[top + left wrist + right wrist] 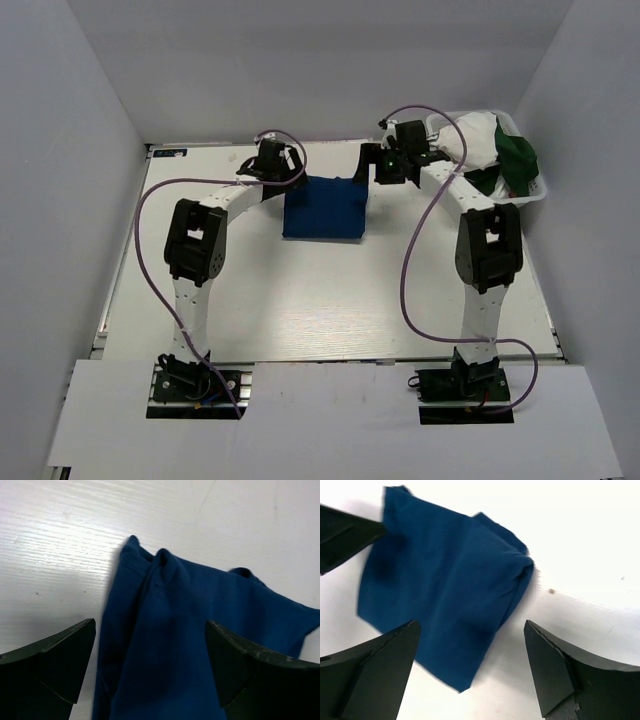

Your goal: Fold and stack the t-shirts

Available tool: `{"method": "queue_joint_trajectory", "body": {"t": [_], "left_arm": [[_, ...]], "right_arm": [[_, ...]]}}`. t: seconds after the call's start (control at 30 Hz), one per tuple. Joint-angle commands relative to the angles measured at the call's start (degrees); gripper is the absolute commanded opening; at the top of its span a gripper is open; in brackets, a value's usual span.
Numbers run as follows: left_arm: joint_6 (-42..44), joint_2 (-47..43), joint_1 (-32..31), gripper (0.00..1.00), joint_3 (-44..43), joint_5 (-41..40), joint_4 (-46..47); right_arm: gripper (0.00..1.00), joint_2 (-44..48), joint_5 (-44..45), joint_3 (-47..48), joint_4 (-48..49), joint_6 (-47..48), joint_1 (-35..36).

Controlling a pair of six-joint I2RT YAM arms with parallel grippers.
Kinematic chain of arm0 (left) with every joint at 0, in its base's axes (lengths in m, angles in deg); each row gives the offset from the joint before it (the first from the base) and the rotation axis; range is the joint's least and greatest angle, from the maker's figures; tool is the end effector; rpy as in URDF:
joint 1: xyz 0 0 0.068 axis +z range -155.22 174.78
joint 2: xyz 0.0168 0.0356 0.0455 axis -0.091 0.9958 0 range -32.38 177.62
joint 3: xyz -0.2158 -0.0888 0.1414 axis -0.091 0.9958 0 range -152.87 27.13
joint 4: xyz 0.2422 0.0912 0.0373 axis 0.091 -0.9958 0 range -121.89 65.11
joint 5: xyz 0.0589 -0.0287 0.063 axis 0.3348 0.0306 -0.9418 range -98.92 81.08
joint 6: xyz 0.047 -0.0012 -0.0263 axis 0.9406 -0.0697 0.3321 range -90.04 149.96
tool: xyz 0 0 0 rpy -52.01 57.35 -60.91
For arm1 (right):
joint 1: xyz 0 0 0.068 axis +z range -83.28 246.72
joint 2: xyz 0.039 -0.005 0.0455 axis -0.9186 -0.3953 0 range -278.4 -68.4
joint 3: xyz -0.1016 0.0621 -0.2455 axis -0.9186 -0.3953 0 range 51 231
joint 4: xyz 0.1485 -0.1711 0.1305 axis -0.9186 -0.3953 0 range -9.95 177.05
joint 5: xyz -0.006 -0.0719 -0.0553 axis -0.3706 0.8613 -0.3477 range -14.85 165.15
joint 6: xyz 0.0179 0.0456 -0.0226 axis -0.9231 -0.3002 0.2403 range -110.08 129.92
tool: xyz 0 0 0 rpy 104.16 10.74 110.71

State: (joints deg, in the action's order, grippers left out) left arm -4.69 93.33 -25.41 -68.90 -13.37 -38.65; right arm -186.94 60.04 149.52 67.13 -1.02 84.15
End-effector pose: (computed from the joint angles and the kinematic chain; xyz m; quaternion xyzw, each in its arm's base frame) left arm 0.4666 -0.1686 0.1835 -0.1308 0.9087 -0.1502 0.3670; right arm 0.4552 0.1526 0.2483 -0.1064 0.8937 0.2183 0.3774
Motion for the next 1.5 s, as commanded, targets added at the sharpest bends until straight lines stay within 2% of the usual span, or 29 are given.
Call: {"method": "queue_joint_trajectory", "body": {"t": [0.0, 0.2, 0.33, 0.47, 0.63, 0.73, 0.77, 0.87, 0.9, 0.97, 1.03, 1.13, 1.27, 1.4, 1.47], "left_arm": [[1.08, -6.26, -0.21, 1.0, 1.1, 2.59, 1.98], [2.4, -5.66, -1.35, 1.0, 2.86, 7.34, 3.39], [1.87, -5.12, -1.88, 1.0, 8.48, 12.16, 3.91], [1.87, -6.61, -1.88, 1.0, 14.37, 14.64, 4.62], [3.8, -14.94, -2.93, 1.0, 26.92, 17.18, 5.23], [3.8, -21.01, -5.11, 1.0, 37.11, 18.69, 6.63], [3.8, -26.17, -5.65, 1.0, 42.36, 18.69, 7.16], [3.1, -33.84, -7.49, 1.0, 47.67, 19.21, 6.65], [3.1, -38.91, -7.5, 1.0, 47.69, 16.43, 4.38], [3.1, -43.6, -8.64, 1.0, 47.69, 11.51, 2.08], [3.62, -48.86, -8.64, 1.0, 47.07, 8.94, 0.49], [4.24, -50.3, -8.64, 1.0, 45.41, 4.9, 0.49], [5.47, -44.08, -8.64, 1.0, 39.18, 3.39, -1.7], [7.75, -35.64, -8.64, 0.95, 33.81, 3.39, -3.12], [8.37, -32.29, -8.64, 0.9, 31.61, 2.87, -3.12]], "right_arm": [[0.9, 3.58, 0.09, -3.68, 4.01, 0.3, 1.72], [0.9, 1.74, -2.99, -5.7, 5.33, 0.75, 5.68], [0.9, -1.16, -5.45, -7.9, 6.74, -0.22, 6.82], [0.9, 0.14, -5.45, -13.6, 8.93, -1.19, 7.97], [0.9, 5.59, -5.1, -27.84, 11.92, -2.06, 9.46], [0.9, 13.05, -5.45, -40.3, 14.89, -4.0, 10.95], [0.9, 15.68, -5.54, -41.82, 14.74, -4.44, 12.26], [0.9, 22.71, -4.49, -46.83, 11.32, -3.92, 14.81], [0.9, 26.13, -3.88, -47.62, 10.79, -3.74, 16.13], [0.9, 32.8, -2.65, -49.74, 9.03, -3.91, 17.63], [0.9, 35.47, -1.42, -50.27, 8.59, -4.35, 17.99], [0.9, 38.91, 1.48, -49.13, 8.06, -4.18, 17.64], [0.9, 36.9, 12.19, -43.16, 5.78, -6.37, 16.93], [0.9, 31.98, 16.76, -39.46, 4.19, -11.02, 15.35], [0.9, 29.95, 16.78, -38.67, 4.98, -12.96, 13.78]]}}
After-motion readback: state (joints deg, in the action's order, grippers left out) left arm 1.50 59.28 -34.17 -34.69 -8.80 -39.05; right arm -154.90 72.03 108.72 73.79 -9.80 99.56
